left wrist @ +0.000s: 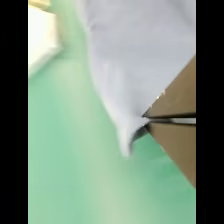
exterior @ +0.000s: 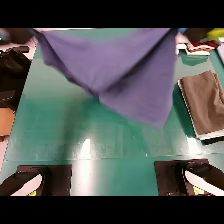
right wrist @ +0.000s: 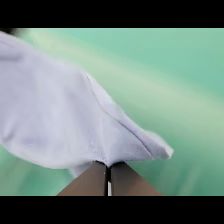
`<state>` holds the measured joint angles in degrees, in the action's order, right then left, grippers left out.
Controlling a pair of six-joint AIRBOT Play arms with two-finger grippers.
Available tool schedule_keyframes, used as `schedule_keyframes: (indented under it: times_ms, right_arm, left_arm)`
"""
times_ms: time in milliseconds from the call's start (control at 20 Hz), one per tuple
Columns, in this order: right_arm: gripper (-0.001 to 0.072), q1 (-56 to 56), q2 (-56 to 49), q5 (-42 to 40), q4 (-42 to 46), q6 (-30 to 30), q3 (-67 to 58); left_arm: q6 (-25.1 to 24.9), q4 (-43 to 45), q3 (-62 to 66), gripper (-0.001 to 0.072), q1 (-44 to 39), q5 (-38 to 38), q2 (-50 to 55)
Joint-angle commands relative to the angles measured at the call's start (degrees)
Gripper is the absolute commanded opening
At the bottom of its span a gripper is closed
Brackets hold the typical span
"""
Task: Fold the shirts.
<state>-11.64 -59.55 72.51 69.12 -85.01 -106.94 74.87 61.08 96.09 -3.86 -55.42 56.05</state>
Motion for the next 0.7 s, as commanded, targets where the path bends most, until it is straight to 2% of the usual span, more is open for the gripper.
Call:
schedule_keyframes:
  times_ms: [0,150,350,500,650]
  right_arm:
    - [0.0013,0.0,6.43,-0.85,2.29,0.24,-8.87]
    - [0.0013,0.0,11.04,-0.55,5.95,-0.42,-9.94]
    - [0.0013,0.0,13.94,-0.59,8.66,-1.68,-7.23]
    - [0.0013,0.0,9.94,0.81,8.87,-1.99,-11.3]
    - [0.0013,0.0,2.97,3.58,8.44,-2.19,-14.47]
  left_arm:
    - [0.07,3.3,13.35,0.0021,0.02,3.02,-11.19]
    - [0.07,3.61,18.12,0.0021,0.02,3.15,-15.78]
    - [0.13,7.8,20.31,0.0021,0.02,3.89,-16.28]
    - [2.4,13.38,19.5,0.0021,0.02,1.84,-14.27]
    - [4.28,20.48,16.74,0.0021,0.02,-4.24,-8.46]
